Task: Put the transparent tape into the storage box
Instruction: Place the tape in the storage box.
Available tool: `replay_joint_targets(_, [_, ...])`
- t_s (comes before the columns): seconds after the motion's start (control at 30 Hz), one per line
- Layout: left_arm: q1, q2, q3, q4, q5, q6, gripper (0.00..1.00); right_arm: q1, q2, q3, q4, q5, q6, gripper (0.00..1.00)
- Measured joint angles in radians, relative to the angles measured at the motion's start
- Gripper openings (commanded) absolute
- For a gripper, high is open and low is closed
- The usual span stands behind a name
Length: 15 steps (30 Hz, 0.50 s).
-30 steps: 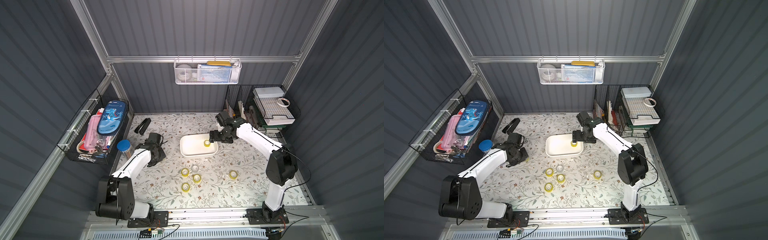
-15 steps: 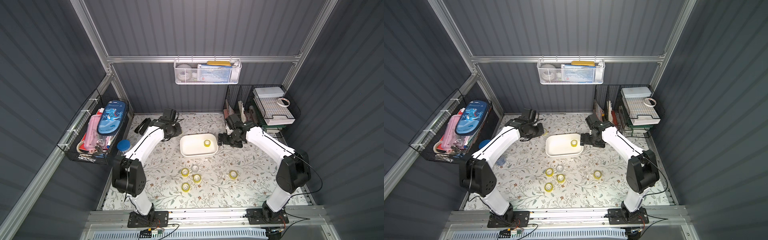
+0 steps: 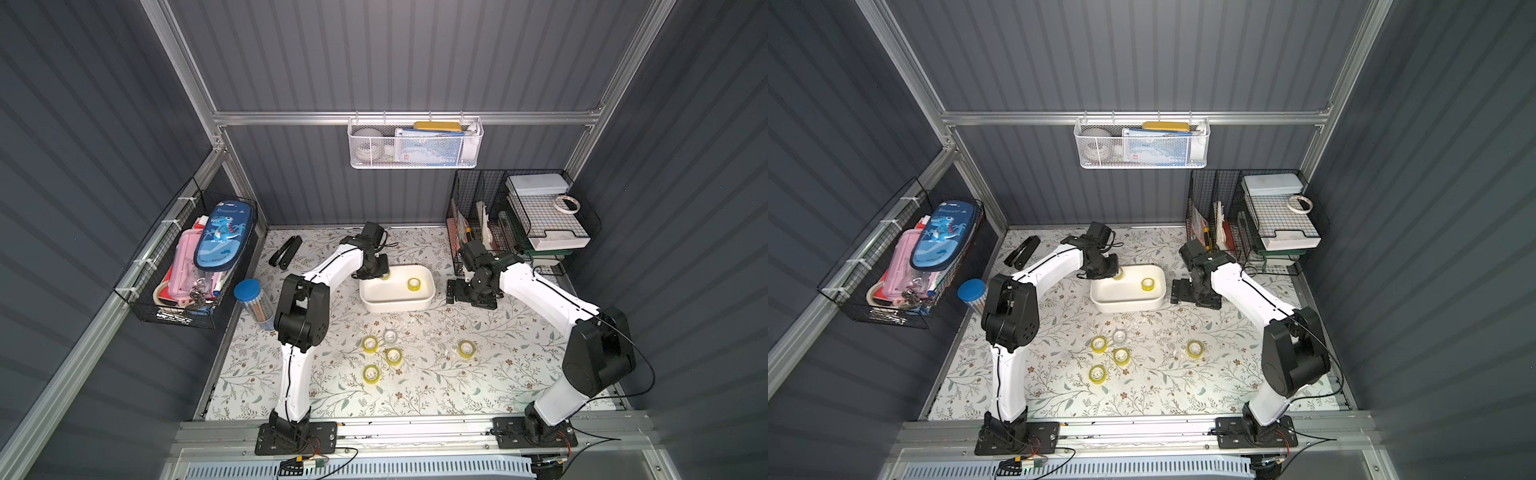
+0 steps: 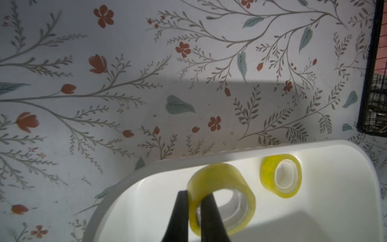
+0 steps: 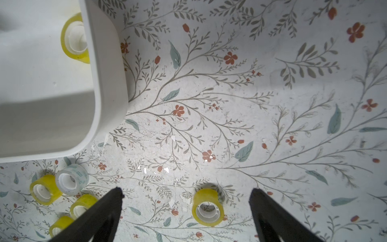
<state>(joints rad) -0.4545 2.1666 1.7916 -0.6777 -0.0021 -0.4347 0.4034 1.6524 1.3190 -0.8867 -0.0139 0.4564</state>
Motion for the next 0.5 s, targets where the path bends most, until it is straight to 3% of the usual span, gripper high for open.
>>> replay_joint_targets(0.5, [-0.04, 0.04, -0.013, 0.011, 0.006, -0.005, 0.0, -0.016, 0.0, -0.028, 0.0, 0.004, 0.003, 0.99])
